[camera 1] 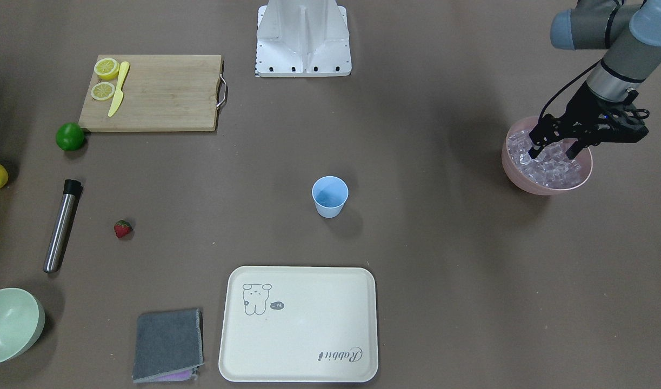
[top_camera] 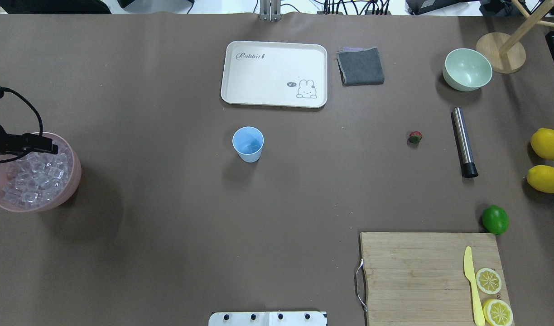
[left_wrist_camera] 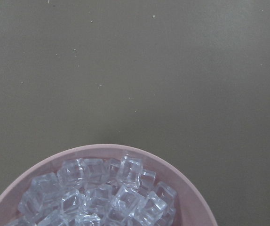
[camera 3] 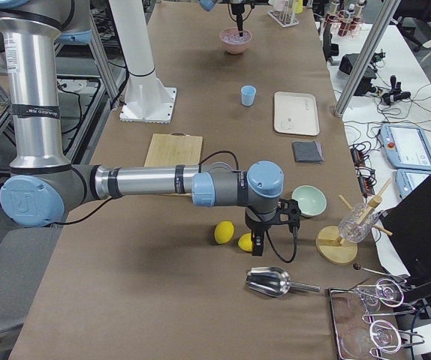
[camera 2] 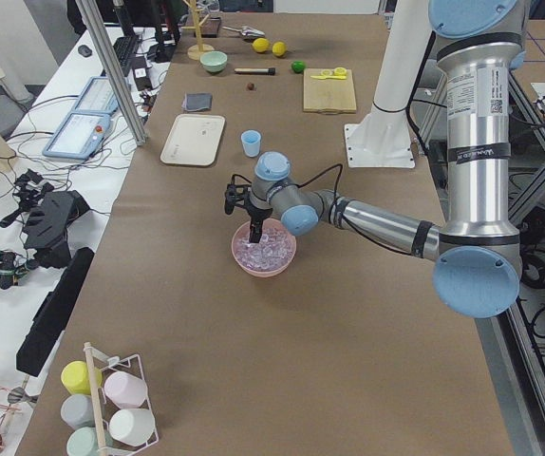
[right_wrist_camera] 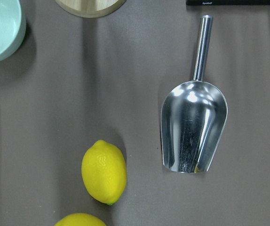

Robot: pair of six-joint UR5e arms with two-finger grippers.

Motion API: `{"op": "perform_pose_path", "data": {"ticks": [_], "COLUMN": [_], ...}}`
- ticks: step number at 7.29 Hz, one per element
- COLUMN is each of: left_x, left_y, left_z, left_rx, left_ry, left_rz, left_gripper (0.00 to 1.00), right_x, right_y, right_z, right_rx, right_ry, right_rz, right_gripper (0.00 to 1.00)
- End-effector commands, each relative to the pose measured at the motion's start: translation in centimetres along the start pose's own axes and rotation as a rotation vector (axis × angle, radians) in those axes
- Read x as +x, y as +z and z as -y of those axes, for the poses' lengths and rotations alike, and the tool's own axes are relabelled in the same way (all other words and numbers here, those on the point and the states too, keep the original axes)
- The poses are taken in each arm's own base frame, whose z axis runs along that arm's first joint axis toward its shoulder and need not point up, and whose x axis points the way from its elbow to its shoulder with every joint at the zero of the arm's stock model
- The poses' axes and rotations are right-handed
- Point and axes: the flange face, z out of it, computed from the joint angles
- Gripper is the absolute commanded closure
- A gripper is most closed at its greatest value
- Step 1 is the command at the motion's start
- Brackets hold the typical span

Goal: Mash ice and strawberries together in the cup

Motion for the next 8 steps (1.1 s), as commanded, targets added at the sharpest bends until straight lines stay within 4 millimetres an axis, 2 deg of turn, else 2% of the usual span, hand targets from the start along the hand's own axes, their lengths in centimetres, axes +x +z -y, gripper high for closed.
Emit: {"op": "perform_pose_path", "data": {"ticks": [1, 4, 5, 8], "left_x": [0.2, 0.8, 0.8, 0.7], "left_y": [1.1, 1.8, 1.9, 2.7], "left_z": [-0.2, -0.9, -1.1, -1.5], "left_rx": [-0.018, -0.036, -0.039, -0.055], "left_ry": [0.007, 0.018, 0.021, 0.022], "left_rz": [0.004, 0.001, 0.0, 0.008], "left_gripper": [0.12, 0.15, 0.22, 0.22], "right_x": [0.0, -0.3, -0.4, -0.4], "right_y": [0.0, -0.3, -0.4, -0.4], "right_z": [0.1, 0.2, 0.3, 0.3], "right_rx": [0.001, 0.007, 0.008, 0.008], "right_ry": [-0.001, -0.005, -0.006, -0.004], "right_rz": [-0.001, 0.001, 0.001, 0.003], "right_gripper": [0.0, 0.0, 0.0, 0.0]}}
